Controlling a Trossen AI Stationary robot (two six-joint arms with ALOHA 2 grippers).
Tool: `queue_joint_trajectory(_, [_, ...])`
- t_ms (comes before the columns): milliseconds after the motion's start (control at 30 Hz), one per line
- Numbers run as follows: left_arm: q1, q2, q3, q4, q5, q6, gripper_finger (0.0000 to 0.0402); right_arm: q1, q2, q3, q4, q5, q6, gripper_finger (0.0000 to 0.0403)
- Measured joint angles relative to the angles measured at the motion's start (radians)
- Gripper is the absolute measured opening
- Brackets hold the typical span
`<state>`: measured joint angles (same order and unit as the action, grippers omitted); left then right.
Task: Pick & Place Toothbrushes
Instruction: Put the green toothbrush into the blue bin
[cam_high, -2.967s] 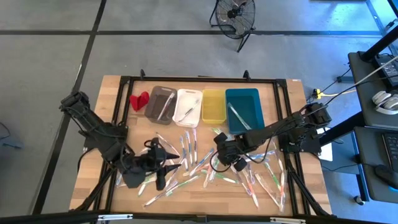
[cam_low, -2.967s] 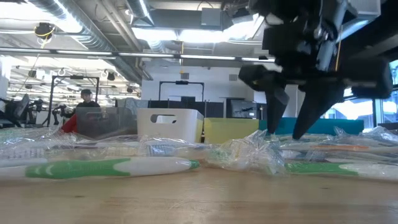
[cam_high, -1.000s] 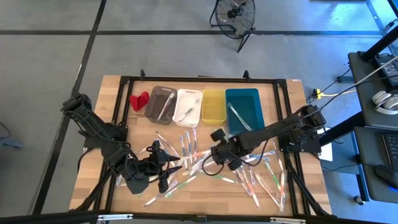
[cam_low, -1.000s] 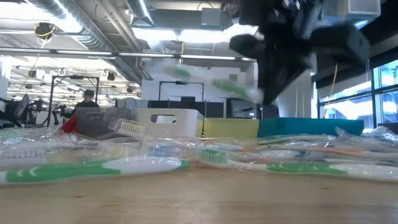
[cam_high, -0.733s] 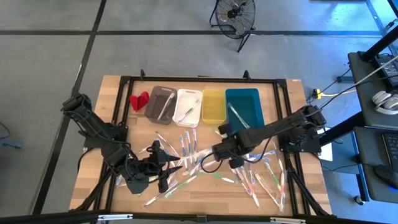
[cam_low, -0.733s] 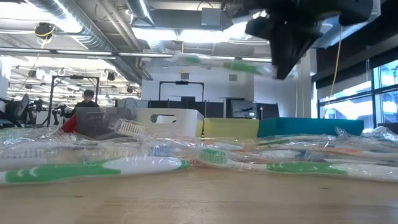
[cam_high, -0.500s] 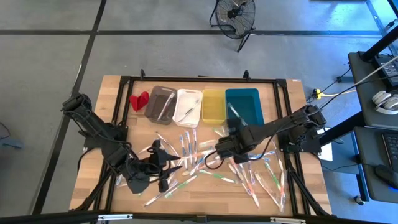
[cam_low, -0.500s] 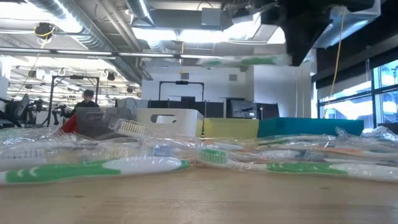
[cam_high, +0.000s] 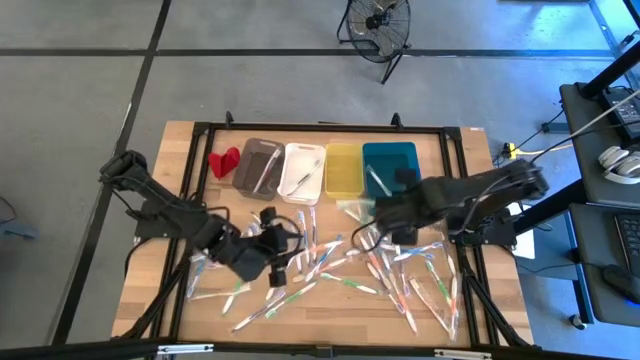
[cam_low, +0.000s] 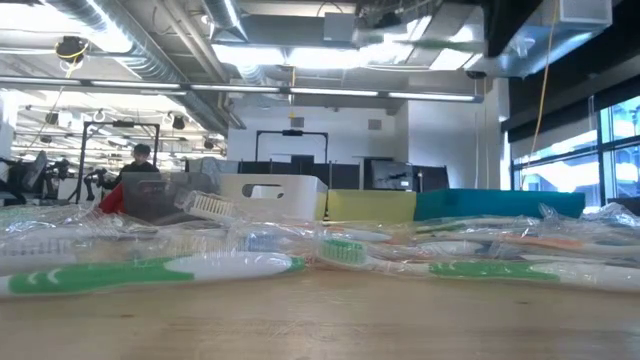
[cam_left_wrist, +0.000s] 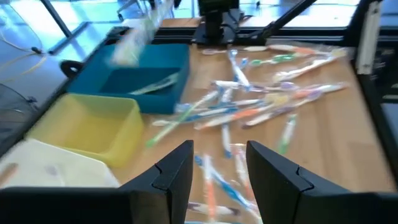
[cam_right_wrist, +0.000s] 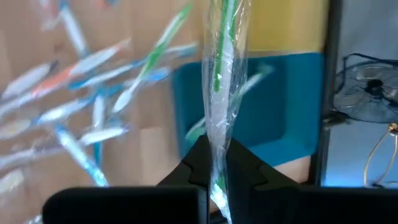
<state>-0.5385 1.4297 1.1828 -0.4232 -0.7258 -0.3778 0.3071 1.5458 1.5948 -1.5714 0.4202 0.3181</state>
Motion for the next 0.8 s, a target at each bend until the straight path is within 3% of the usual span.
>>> queue_joint_trajectory(300, [0.14, -0.011, -0.001, -0.002, 0.115, 0.132, 0.0143, -0.119, -0.233, -0.022, 0.001, 0.1, 0.274, 0.0019])
queue_joint_trajectory(567, [0.247, -0.028, -0.001, 0.0, 0.224, 0.229, 0.0143, -0.21, -0.416, -0.22, 0.0, 0.09, 0.433, 0.0019])
queue_joint_trajectory(800, [0.326, -0.053, -0.001, -0.001, 0.281, 0.295, 0.0143, -0.287, -0.449, -0.37, 0.032, 0.052, 0.502, 0.0019])
